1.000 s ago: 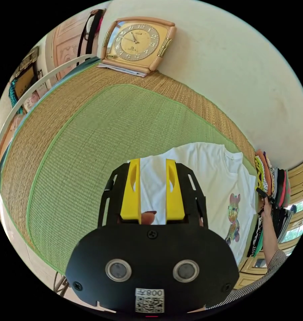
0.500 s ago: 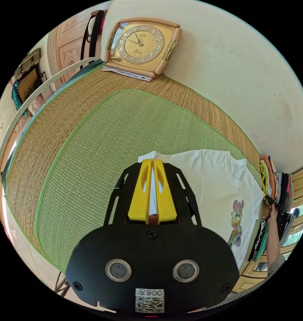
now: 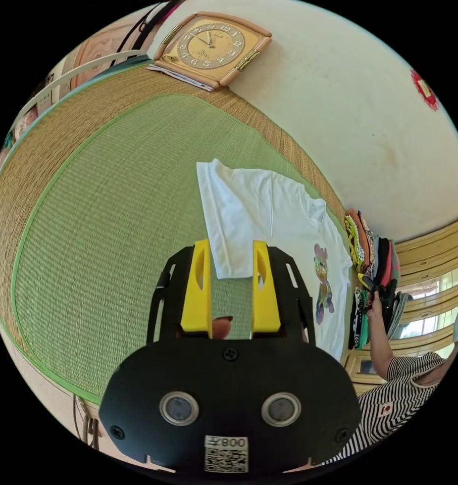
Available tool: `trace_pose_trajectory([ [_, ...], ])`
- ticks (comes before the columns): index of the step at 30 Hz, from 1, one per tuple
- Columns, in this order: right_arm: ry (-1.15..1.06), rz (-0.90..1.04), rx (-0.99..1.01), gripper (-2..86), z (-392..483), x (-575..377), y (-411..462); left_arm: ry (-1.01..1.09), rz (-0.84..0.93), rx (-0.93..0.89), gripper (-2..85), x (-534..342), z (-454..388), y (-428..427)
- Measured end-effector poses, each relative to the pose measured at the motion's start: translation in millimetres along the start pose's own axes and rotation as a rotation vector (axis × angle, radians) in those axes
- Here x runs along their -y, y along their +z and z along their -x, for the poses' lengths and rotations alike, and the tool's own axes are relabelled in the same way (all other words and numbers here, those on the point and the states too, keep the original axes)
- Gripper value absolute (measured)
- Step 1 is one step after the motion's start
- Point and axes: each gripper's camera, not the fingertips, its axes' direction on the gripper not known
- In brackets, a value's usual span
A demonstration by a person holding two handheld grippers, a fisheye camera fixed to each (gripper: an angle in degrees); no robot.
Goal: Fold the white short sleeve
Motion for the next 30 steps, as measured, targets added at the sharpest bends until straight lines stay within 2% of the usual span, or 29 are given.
trace_pose_trajectory([
  [3, -0.003, 0.050, 0.003, 6.6, 12.6, -15.2, 13.2, 0.000, 0.056, 0.025, 10.8, -12.2, 2.1, 7.4],
  [9, -0.009, 0.142, -0.095, 1.2, 28.0, -9.9, 38.3, 0.032, 0.102, 0.222, 3.5, -11.5, -3.8, 8.0],
  [17, -0.026, 0.171, -0.123, 0.0, 29.2, -12.2, 27.5, 0.038, 0.085, 0.209, 0.9, -19.7, 6.3, -7.4],
  [19, 0.014, 0.177, -0.089, 0.2, 25.7, -12.5, 30.6, 0.007, 0.086, 0.271, 1.0, -23.9, 9.9, -7.3],
  [21, 0.104, 0.158, 0.005, 0.4, 15.6, -12.4, 24.2, -0.024, 0.078, 0.238, 1.4, -29.6, 13.8, -12.9],
  [24, 0.147, 0.152, 0.002, 0.5, 12.1, -21.4, 11.4, -0.024, 0.046, 0.102, 2.6, -46.7, 16.1, -27.5],
  [30, 0.043, 0.130, -0.030, 0.3, 52.7, -32.0, -4.9, 0.046, 0.067, -0.049, 3.8, -86.5, 0.0, -34.3],
])
